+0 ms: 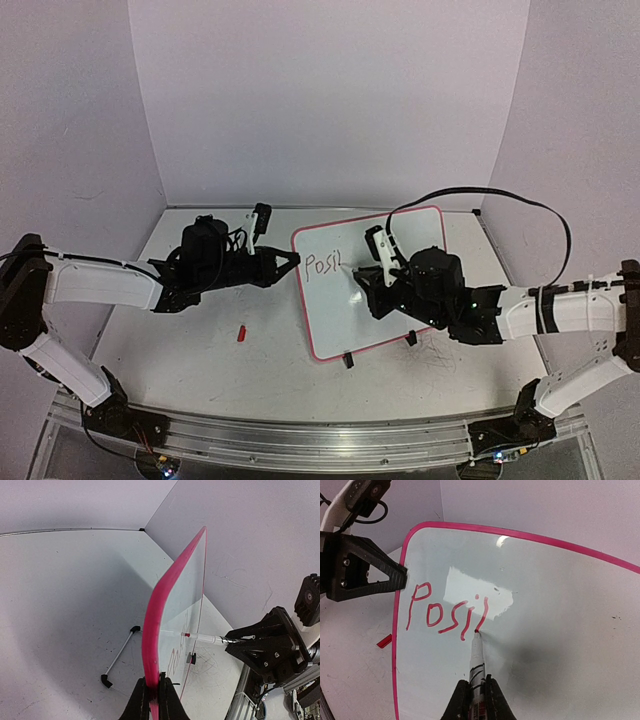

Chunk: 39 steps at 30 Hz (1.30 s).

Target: Write a sentence on the whiteboard

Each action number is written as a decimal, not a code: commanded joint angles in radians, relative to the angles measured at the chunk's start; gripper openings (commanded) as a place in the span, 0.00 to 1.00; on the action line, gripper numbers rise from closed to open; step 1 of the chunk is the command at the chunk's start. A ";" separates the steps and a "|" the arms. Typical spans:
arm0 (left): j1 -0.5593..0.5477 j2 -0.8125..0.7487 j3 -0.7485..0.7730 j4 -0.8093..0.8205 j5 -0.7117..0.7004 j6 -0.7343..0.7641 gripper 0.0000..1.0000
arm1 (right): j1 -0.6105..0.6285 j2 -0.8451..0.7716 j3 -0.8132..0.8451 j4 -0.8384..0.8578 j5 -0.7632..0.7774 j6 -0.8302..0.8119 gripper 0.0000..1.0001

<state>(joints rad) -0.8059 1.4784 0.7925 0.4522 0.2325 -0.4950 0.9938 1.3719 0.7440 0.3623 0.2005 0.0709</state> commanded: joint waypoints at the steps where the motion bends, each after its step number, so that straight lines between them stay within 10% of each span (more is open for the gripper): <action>1: 0.005 -0.014 0.030 -0.016 -0.022 0.048 0.00 | 0.007 -0.027 -0.017 -0.023 0.010 0.027 0.00; 39: 0.005 -0.025 0.033 -0.029 -0.019 0.055 0.00 | 0.011 -0.013 0.035 0.096 0.022 0.015 0.00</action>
<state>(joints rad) -0.8059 1.4746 0.7925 0.4454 0.2337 -0.4915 1.0039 1.3586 0.7353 0.4080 0.1928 0.0940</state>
